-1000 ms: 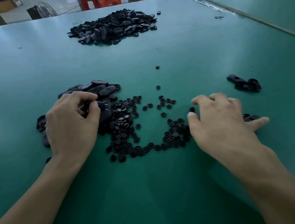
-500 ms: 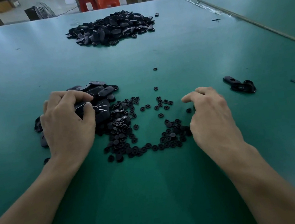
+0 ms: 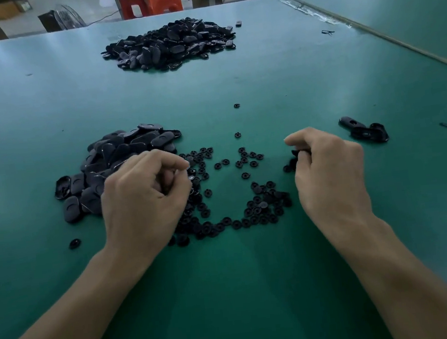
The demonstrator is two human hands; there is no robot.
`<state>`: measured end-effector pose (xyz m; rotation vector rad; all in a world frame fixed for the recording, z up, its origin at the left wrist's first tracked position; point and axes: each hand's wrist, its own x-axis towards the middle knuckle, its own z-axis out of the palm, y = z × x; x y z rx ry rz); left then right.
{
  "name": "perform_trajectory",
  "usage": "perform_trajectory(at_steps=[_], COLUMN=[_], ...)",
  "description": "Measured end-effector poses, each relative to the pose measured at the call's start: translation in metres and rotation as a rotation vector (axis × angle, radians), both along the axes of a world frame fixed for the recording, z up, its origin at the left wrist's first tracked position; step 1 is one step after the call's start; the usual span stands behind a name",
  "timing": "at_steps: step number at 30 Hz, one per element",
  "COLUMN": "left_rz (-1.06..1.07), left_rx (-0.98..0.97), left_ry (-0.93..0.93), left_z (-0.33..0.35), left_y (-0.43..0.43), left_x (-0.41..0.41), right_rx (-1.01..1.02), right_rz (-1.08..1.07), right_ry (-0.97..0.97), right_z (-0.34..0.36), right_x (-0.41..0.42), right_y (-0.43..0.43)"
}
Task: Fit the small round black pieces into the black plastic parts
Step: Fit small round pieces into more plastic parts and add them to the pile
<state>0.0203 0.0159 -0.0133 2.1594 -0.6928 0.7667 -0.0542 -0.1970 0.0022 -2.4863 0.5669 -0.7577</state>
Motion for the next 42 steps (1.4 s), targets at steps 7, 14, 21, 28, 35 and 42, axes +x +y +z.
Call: perform_trajectory(at_steps=[7,14,21,28,35,42], left_rz=[-0.128,-0.275,-0.324,-0.284,-0.305,-0.341], left_rx=[-0.086,-0.095,-0.141,-0.183,-0.187,-0.230], left_ry=[0.132,0.230,0.257,0.174,0.294,0.365], left_z=[0.004,0.007,0.007,0.007,0.004,0.007], left_y=[-0.012,-0.013,-0.012,-0.012,-0.009,-0.011], left_x=[-0.014,-0.016,-0.015,-0.013,-0.012,-0.011], right_rx=[0.068,0.693,0.856,0.799,0.908,0.889], right_rz=[0.099,0.403,0.571,0.545,0.594,0.606], right_ry=[-0.340,-0.386,-0.328,-0.152,-0.189,-0.179], right_z=[0.002,0.002,0.000,0.001,0.002,0.002], right_x=[0.002,0.006,0.004,0.002,0.003,0.002], right_y=[0.006,0.026,0.041,0.038,0.036,0.037])
